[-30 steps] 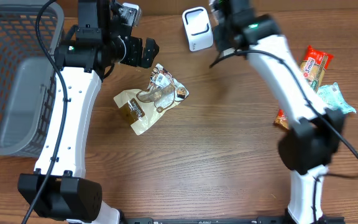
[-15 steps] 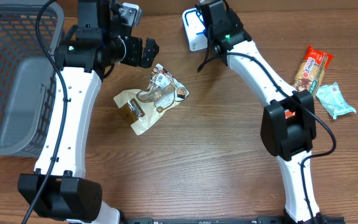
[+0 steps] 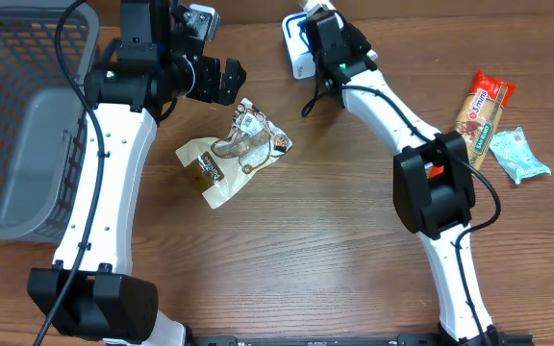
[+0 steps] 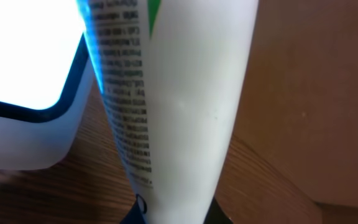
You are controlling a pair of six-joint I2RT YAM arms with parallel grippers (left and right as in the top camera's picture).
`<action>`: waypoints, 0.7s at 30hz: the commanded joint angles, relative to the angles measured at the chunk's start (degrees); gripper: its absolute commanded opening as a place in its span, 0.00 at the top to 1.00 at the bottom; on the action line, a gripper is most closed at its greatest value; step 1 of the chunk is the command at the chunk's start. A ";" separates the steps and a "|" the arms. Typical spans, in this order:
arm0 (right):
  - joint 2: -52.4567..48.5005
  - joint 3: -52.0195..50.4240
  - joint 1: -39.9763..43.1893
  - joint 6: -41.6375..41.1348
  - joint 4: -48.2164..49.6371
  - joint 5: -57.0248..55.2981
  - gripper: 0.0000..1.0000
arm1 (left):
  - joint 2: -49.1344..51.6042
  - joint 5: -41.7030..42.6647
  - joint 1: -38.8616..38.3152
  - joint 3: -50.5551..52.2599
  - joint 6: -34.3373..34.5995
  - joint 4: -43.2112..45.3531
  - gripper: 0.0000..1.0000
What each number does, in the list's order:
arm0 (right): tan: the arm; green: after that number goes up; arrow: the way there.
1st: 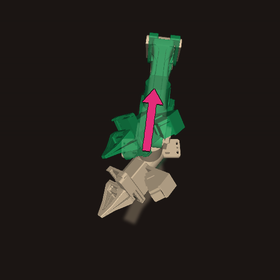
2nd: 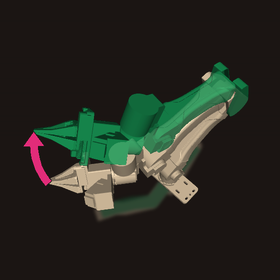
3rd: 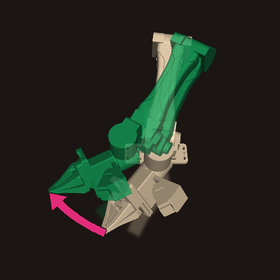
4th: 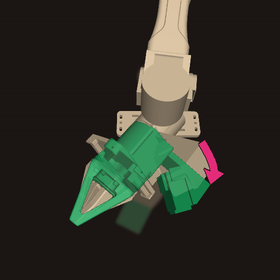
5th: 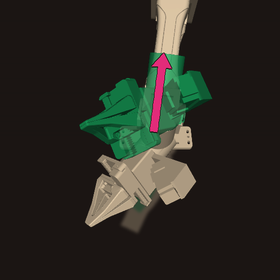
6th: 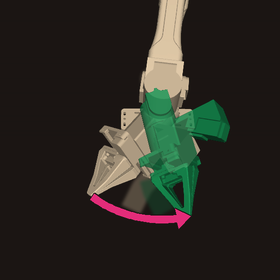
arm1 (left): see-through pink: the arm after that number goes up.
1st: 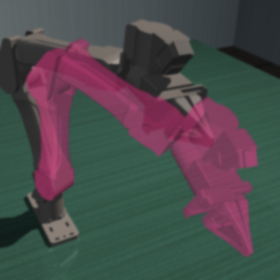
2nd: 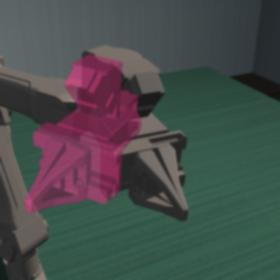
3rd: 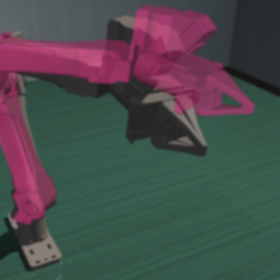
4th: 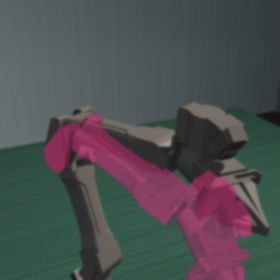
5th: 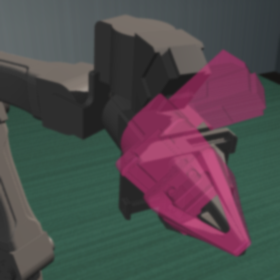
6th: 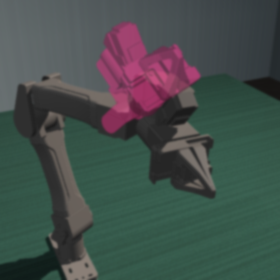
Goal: Scan the item barcode
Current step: 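Hold the shampoo tube barcode against the scanner window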
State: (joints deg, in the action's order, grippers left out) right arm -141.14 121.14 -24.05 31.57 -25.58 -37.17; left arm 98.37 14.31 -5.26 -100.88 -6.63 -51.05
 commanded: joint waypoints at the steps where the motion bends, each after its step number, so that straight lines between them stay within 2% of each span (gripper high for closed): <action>1: -0.17 1.92 -0.46 0.24 1.14 -3.28 0.96 | -0.87 0.13 -0.39 -0.52 -1.09 0.24 0.00; 21: -2.38 1.92 -1.77 0.22 3.56 -6.45 0.96 | -0.87 0.13 -0.48 -0.52 -1.09 0.24 0.00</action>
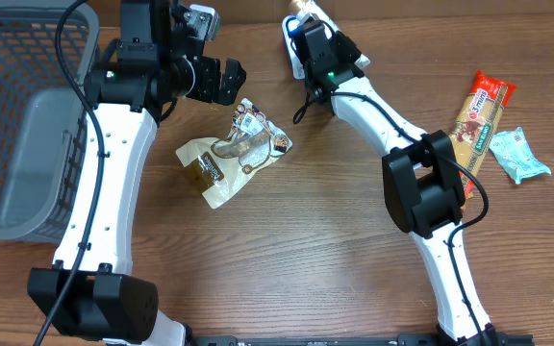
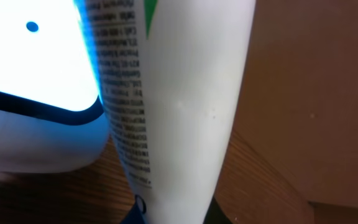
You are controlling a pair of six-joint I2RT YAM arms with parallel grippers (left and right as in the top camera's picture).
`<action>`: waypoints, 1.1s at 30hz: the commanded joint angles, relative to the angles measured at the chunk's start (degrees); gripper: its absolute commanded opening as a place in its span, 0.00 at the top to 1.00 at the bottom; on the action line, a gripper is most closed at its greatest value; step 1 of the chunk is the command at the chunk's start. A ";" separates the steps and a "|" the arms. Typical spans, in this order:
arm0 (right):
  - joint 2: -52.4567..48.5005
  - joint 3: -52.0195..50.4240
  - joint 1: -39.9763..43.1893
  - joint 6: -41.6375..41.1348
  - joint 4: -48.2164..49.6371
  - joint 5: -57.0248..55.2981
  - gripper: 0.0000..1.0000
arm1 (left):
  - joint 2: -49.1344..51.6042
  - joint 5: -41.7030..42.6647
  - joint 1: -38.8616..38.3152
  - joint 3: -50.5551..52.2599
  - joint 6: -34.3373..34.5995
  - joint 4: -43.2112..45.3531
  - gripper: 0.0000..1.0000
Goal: Scan the item barcode
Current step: 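Hold the shampoo tube barcode against the scanner window, then carry the shampoo tube right and release it beside the spaghetti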
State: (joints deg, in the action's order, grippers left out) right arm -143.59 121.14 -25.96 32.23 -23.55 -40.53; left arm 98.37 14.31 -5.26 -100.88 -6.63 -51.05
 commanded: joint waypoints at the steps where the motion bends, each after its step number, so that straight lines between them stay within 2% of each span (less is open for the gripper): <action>1: 0.07 1.92 0.13 -0.46 1.60 -3.34 0.96 | -0.87 0.11 -0.48 -0.52 -1.09 0.24 0.00; 8: 0.09 1.92 0.11 -0.63 1.42 -3.98 0.96 | -0.87 0.13 -0.48 -0.52 -1.09 0.24 0.00; 14: 0.59 1.99 -1.22 -0.63 2.27 -9.62 0.96 | -0.87 0.11 -0.48 -0.52 -1.09 0.24 0.00; 21: 5.99 2.01 -2.58 -1.27 0.13 -9.01 0.96 | -0.87 0.13 -0.48 -0.52 -1.09 0.24 0.00; 25: 12.63 1.99 -2.58 -11.37 -8.81 -3.08 0.96 | -0.87 0.13 -0.48 -0.52 -1.09 0.24 0.00; 31: 27.10 1.99 0.59 -30.32 -29.68 24.26 0.96 | -0.87 0.11 -0.48 -0.52 -1.09 0.24 0.00; 33: 31.04 1.99 2.67 -35.93 -36.20 29.46 0.96 | -0.87 0.13 -0.48 -0.52 -1.09 0.24 0.00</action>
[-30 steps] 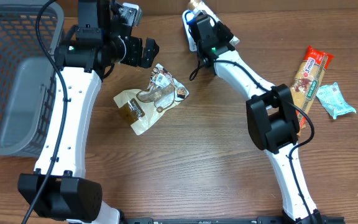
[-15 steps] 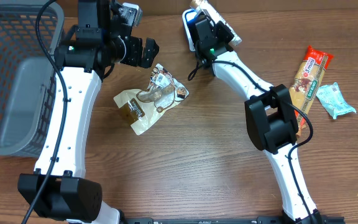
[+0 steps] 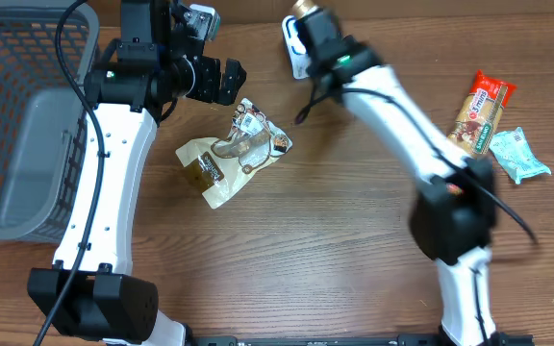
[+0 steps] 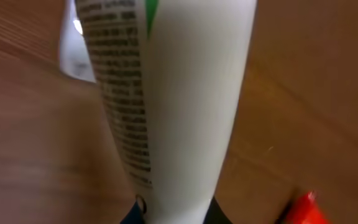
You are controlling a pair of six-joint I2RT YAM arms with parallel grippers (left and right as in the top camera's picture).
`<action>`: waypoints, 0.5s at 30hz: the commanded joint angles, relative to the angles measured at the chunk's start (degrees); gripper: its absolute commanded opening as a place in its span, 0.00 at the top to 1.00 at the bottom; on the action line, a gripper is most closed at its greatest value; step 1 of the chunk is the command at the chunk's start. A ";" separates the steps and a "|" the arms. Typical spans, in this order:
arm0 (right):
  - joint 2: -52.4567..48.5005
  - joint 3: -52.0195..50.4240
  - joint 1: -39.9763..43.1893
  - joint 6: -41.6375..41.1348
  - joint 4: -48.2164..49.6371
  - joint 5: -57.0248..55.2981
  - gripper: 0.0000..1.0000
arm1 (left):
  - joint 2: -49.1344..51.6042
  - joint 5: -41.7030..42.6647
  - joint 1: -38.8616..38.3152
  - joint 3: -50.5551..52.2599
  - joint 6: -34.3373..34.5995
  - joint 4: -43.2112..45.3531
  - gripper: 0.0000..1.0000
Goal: Scan the item barcode
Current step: 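Carry the shampoo tube right and release it beside the spaghetti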
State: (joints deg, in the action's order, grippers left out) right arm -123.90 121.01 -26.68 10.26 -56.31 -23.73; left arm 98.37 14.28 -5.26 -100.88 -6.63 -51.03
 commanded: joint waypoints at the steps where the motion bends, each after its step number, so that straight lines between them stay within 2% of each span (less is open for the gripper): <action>1: 12.98 2.12 4.61 -16.92 -6.82 13.97 0.96 | -0.87 0.15 -0.48 -0.52 -1.09 0.22 0.00; 6: 15.45 1.86 13.20 -28.68 -25.18 14.29 0.96 | -0.87 0.15 -0.48 -0.52 -1.09 0.22 0.00; 9: 14.58 -2.36 19.61 -32.48 -30.88 13.70 0.96 | -0.87 0.15 -0.48 -0.52 -1.09 0.22 0.00; 15: 14.14 -19.17 28.37 -32.54 -25.11 7.76 0.96 | -0.87 0.15 -0.48 -0.52 -1.09 0.22 0.00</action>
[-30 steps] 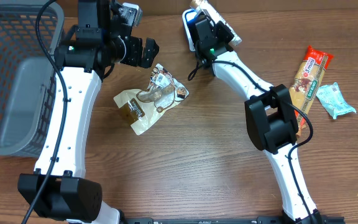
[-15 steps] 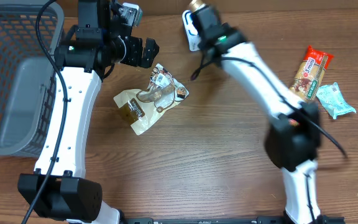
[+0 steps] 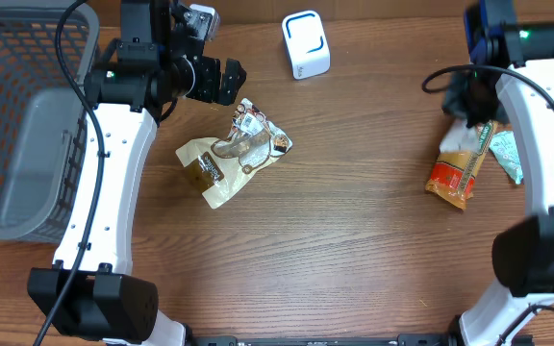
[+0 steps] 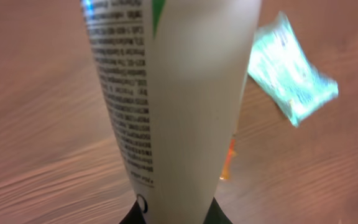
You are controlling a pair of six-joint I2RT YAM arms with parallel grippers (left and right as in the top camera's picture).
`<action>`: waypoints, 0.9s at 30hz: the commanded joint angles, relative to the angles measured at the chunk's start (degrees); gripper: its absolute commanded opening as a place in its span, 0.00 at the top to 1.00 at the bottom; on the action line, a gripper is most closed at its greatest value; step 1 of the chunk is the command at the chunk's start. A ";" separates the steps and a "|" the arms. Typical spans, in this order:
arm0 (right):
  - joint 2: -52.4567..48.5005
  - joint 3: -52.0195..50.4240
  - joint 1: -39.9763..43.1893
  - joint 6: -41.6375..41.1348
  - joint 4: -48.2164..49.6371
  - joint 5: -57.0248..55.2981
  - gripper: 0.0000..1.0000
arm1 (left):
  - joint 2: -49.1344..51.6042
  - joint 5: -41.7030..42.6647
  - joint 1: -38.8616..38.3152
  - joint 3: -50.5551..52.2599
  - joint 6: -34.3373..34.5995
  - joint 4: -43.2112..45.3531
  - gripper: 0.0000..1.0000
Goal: Scan the item barcode
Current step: 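Carry the shampoo tube right and release it beside the spaghetti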
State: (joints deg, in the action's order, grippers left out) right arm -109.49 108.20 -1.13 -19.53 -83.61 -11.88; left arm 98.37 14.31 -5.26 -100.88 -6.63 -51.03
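My right gripper (image 3: 467,101) is at the table's far right edge, shut on a tube (image 4: 179,93) that is white with small print and a green mark. In the overhead view the tube (image 3: 453,168) shows as a tan and orange-red length reaching out from the gripper towards the front. The white scanner with the blue outline (image 3: 306,43) stands at the back centre, well to the left of that gripper. My left gripper (image 3: 225,82) hangs open at the back left, holding nothing.
A tan snack pouch (image 3: 234,154) lies in front of the left gripper. A grey basket (image 3: 27,125) fills the left side. A teal packet (image 4: 291,71) lies beside the tube, with an orange wrapper edge (image 4: 229,163) just behind it.
My right gripper, still shut on the tube, was at the scanner at the back centre and is now at the far right, over the teal packet. The left arm has not moved.
My right gripper held the tube close against the lit scanner face in the first two moments. Then the tube was beside the scanner, with its face slipping out of the wrist view. Now the tube is held at the far right, by the loose packets.
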 commanded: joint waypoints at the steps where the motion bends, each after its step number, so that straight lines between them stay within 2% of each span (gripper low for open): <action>1: -0.26 -9.42 4.13 -2.69 4.15 -5.07 0.96 | -0.87 0.13 -0.48 -0.52 -1.09 0.22 0.00; 8: -0.28 -26.38 11.15 7.63 19.47 -5.55 0.96 | -0.87 0.11 -0.48 -0.52 -1.09 0.22 0.00; 11: -0.31 -29.70 12.09 12.81 24.41 -4.94 0.88 | -0.87 0.11 -0.48 -0.52 -1.09 0.22 0.00; 12: -0.31 -30.12 12.13 13.81 25.51 -4.87 0.79 | -0.87 0.13 -0.48 -0.52 -1.09 0.22 0.00; 14: -0.31 -30.12 12.11 14.05 26.38 -4.85 0.53 | -0.87 0.11 -0.48 -0.52 -1.09 0.22 0.00; 15: -0.24 -29.92 12.13 14.03 26.64 -4.92 0.32 | -0.87 0.13 -0.48 -0.52 -1.09 0.22 0.00; 16: -0.24 -29.35 12.11 14.01 27.36 -5.01 0.00 | -0.87 0.13 -0.48 -0.52 -1.09 0.22 0.00; 18: -0.24 -27.45 12.07 14.08 27.63 -5.03 0.00 | -0.87 0.13 -0.48 -0.52 -1.09 0.22 0.00; 23: -0.24 -15.06 12.07 13.57 20.63 -1.60 0.00 | -0.87 0.13 -0.48 -0.52 -1.09 0.22 0.00; 27: -0.24 -4.90 12.07 13.60 17.99 15.26 0.00 | -0.87 0.13 -0.48 -0.52 -1.09 0.22 0.00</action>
State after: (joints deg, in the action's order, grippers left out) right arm -111.70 96.97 11.20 -6.02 -65.21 -10.00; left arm 98.37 14.31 -5.26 -100.88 -6.63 -51.05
